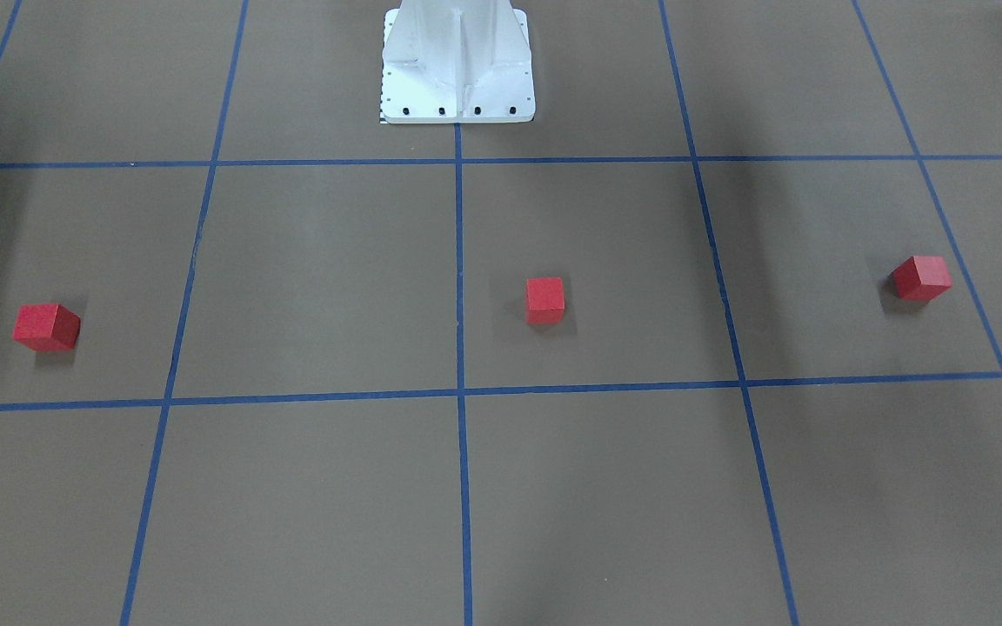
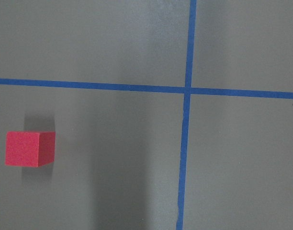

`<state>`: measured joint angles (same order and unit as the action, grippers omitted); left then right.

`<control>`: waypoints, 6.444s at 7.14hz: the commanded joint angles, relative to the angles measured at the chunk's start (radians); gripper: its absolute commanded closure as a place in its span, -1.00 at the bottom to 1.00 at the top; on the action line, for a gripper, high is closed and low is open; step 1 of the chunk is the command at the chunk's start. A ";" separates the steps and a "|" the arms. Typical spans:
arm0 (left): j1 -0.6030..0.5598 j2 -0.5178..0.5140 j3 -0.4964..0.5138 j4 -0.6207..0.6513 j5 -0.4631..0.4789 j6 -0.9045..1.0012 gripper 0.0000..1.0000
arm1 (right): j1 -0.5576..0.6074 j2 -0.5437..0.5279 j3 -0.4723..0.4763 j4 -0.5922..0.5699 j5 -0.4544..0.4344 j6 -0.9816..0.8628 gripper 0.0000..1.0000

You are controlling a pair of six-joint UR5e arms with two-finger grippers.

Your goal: Form red blocks into L shape at center

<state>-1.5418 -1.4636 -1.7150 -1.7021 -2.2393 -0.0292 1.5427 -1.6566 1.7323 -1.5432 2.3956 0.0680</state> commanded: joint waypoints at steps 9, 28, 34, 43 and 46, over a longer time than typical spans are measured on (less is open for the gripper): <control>0.187 -0.152 -0.130 -0.198 -0.054 -0.162 -1.00 | -0.024 0.021 -0.007 0.052 0.002 0.003 -0.99; 1.031 -0.767 0.090 0.013 0.630 -1.219 -1.00 | -0.038 0.020 -0.019 0.060 -0.003 0.001 -0.99; 1.082 -0.767 0.183 -0.080 0.632 -1.256 -0.42 | -0.038 0.020 -0.019 0.060 -0.003 0.001 -0.99; 1.056 -1.071 0.443 -0.050 0.633 -1.307 1.00 | -0.038 0.020 -0.025 0.060 -0.003 0.001 -0.99; 1.054 -1.069 0.466 -0.053 0.633 -1.289 1.00 | -0.038 0.020 -0.030 0.058 -0.003 0.001 -0.99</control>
<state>-0.4874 -2.5320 -1.2614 -1.7534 -1.6062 -1.3311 1.5048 -1.6368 1.7044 -1.4837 2.3930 0.0690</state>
